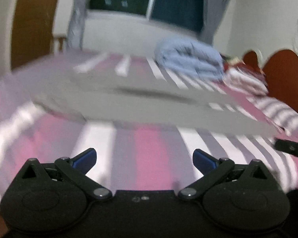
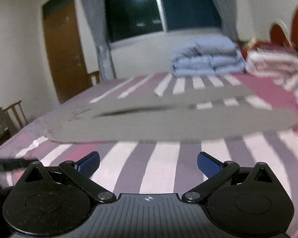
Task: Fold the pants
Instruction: 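Lower both grippers to the sweatpants cuffs and close on them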
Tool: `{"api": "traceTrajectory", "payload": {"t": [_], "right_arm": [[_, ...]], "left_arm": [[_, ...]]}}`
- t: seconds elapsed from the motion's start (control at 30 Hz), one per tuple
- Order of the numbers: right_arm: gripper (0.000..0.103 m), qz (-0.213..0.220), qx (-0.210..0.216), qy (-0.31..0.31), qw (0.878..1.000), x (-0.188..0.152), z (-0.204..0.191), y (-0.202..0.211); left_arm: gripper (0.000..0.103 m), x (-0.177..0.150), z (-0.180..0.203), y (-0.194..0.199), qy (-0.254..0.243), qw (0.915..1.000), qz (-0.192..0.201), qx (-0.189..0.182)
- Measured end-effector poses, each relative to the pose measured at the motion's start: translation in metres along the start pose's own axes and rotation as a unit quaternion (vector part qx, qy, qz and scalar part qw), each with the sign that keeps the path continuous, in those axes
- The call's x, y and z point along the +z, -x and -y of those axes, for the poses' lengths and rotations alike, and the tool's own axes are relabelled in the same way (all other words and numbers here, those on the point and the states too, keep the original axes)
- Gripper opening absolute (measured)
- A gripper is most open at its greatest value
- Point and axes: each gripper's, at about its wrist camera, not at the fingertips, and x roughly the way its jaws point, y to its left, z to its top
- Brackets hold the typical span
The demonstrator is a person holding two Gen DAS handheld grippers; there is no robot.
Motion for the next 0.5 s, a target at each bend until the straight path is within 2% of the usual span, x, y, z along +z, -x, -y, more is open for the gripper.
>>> {"api": "traceTrajectory", "payload": {"t": [0.1,0.2,0.23,0.33,0.4,0.47,0.5], "right_arm": [[0.103,-0.005,0.022,0.018,1.0,0.03,0.008,-0.018],[0.103,-0.009,0.032,0.032,0.999,0.066,0.015,-0.05],[0.103,-0.011,0.033,0.035,0.999,0.08,0.019,-0.064],[0.103,-0.019,0.03,0.055,0.998,0.115,0.027,-0.11],[0.103,-0.027,0.032,0.06,0.997,0.141,0.035,-0.152],[0.103,-0.027,0.032,0.07,0.997,0.157,0.04,-0.194],[0.103,-0.029,0.037,0.074,0.996,0.162,0.043,-0.213]], "left_arm": [[0.097,0.035,-0.045,-0.012,0.001,0.9995,0.026,0.017],[0.097,0.077,-0.093,-0.033,0.012,0.999,0.028,0.033],[0.097,0.092,-0.106,-0.044,0.007,0.9989,0.023,0.039],[0.097,0.132,-0.14,-0.087,-0.026,0.9985,-0.029,0.04],[0.096,0.148,-0.162,-0.116,-0.055,0.9971,-0.038,0.037],[0.085,0.16,-0.176,-0.146,-0.076,0.9948,-0.044,0.052],[0.083,0.166,-0.189,-0.167,-0.082,0.9936,-0.055,0.056]]}}
